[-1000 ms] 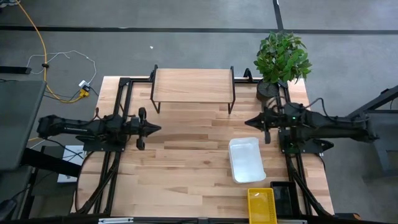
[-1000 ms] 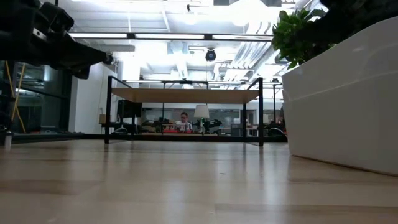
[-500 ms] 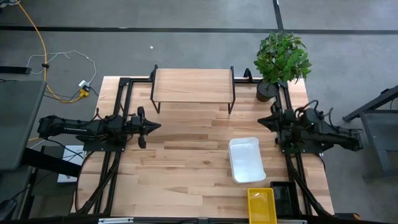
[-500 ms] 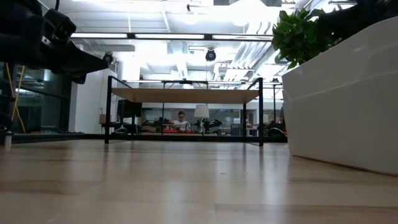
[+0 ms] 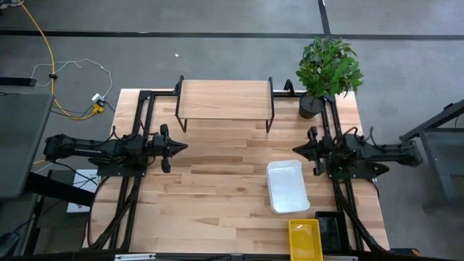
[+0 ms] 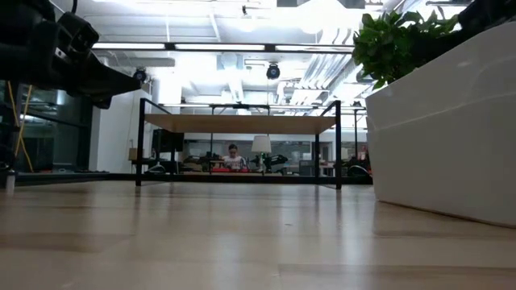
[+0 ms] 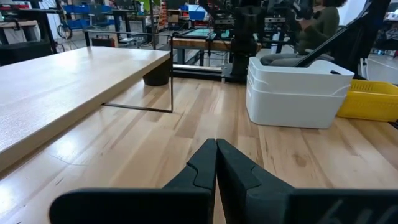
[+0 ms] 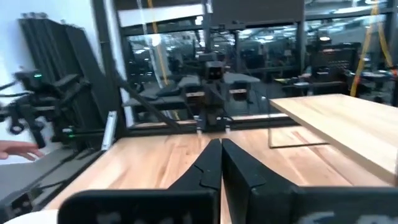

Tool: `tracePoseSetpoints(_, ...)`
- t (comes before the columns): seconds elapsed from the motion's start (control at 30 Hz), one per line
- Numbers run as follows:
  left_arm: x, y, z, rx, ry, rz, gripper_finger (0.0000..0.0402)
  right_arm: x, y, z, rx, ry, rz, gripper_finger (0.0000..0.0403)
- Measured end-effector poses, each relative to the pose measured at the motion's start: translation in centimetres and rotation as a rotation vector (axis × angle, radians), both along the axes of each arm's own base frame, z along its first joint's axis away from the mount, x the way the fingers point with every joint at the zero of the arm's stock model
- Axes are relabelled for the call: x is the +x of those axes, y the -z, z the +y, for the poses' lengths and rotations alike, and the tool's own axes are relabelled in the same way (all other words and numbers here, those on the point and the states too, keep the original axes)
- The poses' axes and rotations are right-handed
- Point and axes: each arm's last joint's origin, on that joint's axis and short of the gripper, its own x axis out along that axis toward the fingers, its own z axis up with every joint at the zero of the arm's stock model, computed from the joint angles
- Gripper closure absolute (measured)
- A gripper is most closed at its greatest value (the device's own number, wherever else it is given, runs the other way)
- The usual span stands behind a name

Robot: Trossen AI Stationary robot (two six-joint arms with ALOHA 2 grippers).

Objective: Stack baskets on shelf by color
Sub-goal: Return to Home Position

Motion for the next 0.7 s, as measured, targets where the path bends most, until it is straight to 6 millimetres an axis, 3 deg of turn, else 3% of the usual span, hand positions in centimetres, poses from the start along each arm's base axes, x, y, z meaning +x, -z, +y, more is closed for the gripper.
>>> tracePoseSetpoints(0.23, 0.0, 0.0, 0.0, 0.0, 0.0, 0.0, 0.0401, 0.0, 0.8, 0.7, -0.129, 0.068, 0.08, 0.0403)
tracePoseSetpoints(0.7, 0.0, 0.0, 0.0, 0.0, 0.001, 0.0, 0.0401, 0.0, 1.1, 0.7, -0.147, 0.062, 0.113, 0.0403)
